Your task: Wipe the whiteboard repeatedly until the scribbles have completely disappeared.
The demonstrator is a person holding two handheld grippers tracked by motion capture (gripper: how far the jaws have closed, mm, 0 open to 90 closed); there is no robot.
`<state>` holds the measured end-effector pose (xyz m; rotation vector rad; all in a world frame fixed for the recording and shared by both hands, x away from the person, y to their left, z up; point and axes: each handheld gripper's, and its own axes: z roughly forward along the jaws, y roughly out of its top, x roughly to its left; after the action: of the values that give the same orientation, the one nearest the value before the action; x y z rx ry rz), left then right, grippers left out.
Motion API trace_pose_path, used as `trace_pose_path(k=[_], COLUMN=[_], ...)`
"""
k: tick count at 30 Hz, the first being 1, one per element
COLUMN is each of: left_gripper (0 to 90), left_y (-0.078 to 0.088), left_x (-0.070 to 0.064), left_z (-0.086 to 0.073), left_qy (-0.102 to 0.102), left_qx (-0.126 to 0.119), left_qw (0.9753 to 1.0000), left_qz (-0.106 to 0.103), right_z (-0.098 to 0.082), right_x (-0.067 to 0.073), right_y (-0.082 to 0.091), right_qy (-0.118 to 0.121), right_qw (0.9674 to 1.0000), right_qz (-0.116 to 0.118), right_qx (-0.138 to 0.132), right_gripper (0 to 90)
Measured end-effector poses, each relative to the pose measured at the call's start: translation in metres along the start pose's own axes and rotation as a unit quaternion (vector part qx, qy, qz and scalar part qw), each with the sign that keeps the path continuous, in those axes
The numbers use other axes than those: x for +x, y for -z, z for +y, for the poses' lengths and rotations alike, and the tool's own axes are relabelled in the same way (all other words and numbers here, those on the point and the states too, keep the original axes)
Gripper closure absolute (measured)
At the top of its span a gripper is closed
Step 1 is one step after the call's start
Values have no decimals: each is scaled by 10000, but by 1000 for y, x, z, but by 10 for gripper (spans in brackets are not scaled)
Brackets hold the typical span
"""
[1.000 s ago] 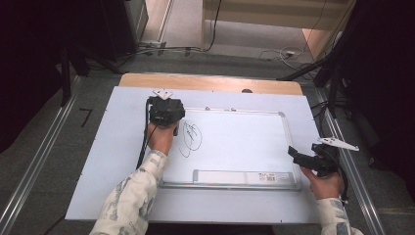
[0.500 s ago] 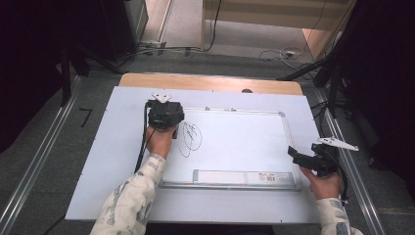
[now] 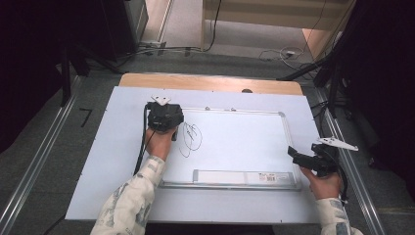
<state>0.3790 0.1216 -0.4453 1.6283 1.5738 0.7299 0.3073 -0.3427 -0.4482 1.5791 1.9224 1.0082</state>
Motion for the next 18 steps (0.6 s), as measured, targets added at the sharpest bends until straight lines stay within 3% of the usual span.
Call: trace_pose_path(k=[18], left_gripper=[395], left_y=[1], left_x=[-6], left_z=[-14], left_qy=[-103], left_qx=[59], left_qw=[9999], left_qz=[-84], right_z=[0], right_x=[1], right_y=[-1], right_qy=[12], right_qw=[10000], right_qz=[8], right_qx=[3], right_gripper=[58])
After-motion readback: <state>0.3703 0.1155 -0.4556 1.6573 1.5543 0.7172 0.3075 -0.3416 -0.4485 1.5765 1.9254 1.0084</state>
